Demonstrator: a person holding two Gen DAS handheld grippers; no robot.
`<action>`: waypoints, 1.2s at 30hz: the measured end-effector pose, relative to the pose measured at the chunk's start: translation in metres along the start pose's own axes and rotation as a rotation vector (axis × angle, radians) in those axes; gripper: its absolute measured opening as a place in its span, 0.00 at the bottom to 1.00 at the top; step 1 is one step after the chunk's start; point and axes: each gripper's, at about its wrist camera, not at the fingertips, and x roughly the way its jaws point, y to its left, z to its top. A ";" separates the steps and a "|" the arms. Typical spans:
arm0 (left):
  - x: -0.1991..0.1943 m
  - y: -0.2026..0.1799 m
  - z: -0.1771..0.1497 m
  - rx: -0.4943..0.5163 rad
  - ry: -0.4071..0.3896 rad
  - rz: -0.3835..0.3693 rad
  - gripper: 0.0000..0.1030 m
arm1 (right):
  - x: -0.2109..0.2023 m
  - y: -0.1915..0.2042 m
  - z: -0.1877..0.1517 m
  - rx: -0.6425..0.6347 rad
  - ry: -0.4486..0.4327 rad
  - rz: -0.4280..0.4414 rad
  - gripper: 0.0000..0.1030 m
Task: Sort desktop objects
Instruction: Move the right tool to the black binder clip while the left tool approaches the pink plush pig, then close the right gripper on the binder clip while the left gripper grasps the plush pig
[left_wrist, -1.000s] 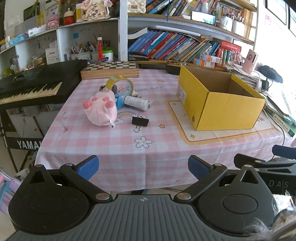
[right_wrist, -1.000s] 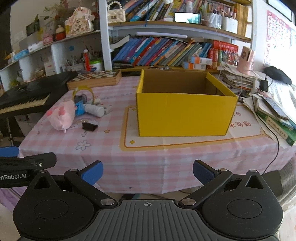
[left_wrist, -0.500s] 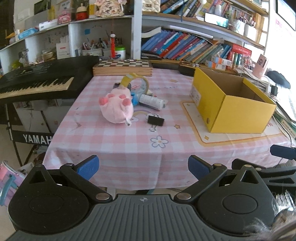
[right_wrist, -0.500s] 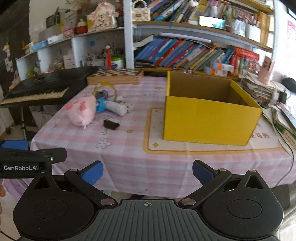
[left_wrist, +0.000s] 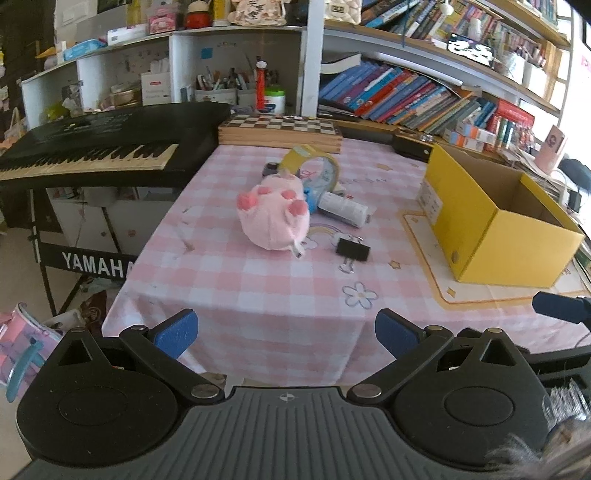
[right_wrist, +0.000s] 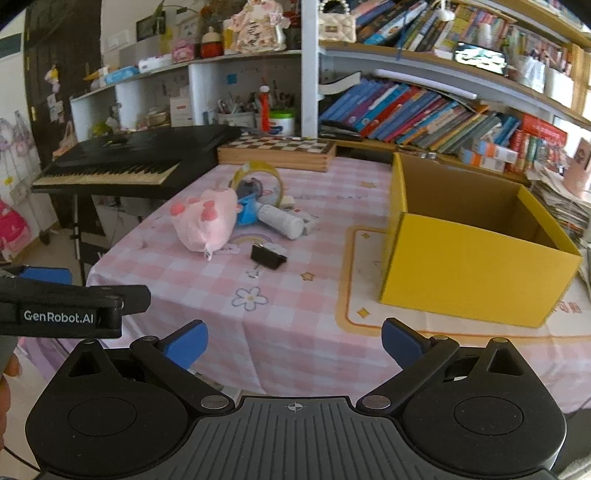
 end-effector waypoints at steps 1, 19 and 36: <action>0.002 0.001 0.002 -0.001 -0.002 0.007 1.00 | 0.004 0.001 0.001 -0.008 0.002 0.007 0.97; 0.083 0.014 0.062 -0.064 0.017 0.045 1.00 | 0.098 0.006 0.049 -0.190 0.059 0.133 0.74; 0.183 -0.002 0.106 0.032 0.119 0.052 1.00 | 0.185 0.004 0.067 -0.335 0.146 0.235 0.36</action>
